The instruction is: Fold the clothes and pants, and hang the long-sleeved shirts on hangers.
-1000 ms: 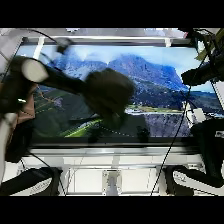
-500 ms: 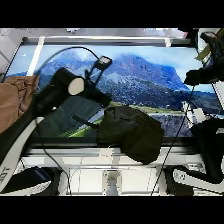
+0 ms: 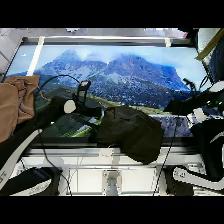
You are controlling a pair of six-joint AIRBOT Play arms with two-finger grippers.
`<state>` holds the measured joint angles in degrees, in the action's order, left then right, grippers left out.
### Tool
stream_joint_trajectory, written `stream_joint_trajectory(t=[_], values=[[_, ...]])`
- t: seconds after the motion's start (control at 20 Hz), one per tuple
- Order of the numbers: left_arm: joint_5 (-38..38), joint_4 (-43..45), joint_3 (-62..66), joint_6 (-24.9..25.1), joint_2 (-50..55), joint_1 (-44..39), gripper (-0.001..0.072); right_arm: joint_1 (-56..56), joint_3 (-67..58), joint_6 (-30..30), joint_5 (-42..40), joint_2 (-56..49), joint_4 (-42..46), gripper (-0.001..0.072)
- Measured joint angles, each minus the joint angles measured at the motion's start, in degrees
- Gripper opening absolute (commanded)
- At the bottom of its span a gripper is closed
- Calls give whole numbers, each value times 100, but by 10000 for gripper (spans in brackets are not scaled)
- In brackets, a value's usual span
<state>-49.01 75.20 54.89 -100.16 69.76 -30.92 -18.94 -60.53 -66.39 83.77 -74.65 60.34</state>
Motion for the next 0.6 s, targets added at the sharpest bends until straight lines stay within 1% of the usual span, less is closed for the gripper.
stream_joint_trajectory(t=[0.1, 0.2, 0.5, 0.55, 0.6], values=[[433, -577, -46, 332, 422, 13, 628, 188, 337, 70, -280, 0, -70, 590], [699, -1064, 37, 638, 863, 24, 628, 444, 516, 111, -529, -9, -153, 588], [1014, -1982, 400, 1182, 1709, 26, 627, 1473, 684, 227, -1110, -306, -278, 588], [1023, -2057, 424, 1233, 1786, 26, 567, 1628, 688, 238, -1187, -391, -280, 579], [1047, -2122, 444, 1279, 1845, 26, 379, 1788, 695, 251, -1231, -481, -289, 411]])
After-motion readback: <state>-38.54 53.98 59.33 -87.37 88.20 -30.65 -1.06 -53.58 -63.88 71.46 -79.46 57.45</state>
